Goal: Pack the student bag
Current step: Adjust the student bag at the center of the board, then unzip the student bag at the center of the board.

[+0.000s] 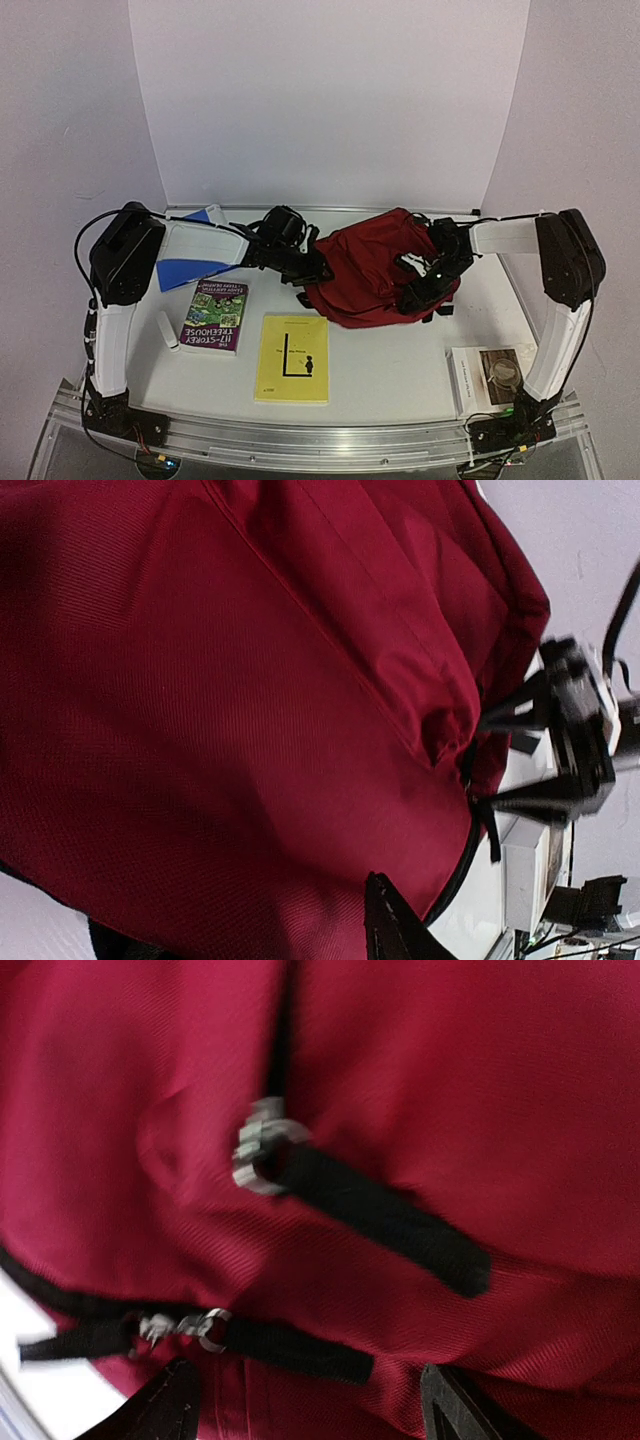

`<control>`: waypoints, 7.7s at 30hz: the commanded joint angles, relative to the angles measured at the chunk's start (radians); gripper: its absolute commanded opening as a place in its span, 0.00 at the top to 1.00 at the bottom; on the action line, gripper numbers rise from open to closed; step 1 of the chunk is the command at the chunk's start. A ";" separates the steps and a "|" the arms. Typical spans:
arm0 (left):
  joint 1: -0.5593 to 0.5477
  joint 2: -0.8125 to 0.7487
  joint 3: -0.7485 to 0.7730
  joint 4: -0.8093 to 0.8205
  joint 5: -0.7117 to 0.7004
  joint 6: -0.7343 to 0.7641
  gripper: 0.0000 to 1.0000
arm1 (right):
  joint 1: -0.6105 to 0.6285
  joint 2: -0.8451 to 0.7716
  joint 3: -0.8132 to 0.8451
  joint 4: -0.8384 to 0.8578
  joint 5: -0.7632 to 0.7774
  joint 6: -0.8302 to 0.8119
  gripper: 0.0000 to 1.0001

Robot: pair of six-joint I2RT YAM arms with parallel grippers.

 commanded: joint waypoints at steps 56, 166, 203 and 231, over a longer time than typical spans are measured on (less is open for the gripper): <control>-0.240 0.285 0.634 -0.566 -0.172 0.420 0.64 | 0.058 -0.012 0.125 0.053 0.044 0.150 0.26; -0.012 -0.216 -0.110 -0.021 0.050 0.142 1.00 | -0.117 -0.383 -0.108 -0.063 0.128 -0.260 0.51; -0.007 -0.306 -0.205 -0.039 -0.053 0.143 1.00 | 0.041 -0.387 -0.229 0.067 0.399 -0.261 1.00; -0.108 -0.139 -0.076 0.076 0.166 0.110 1.00 | 0.309 -0.193 0.055 0.103 0.021 0.041 0.32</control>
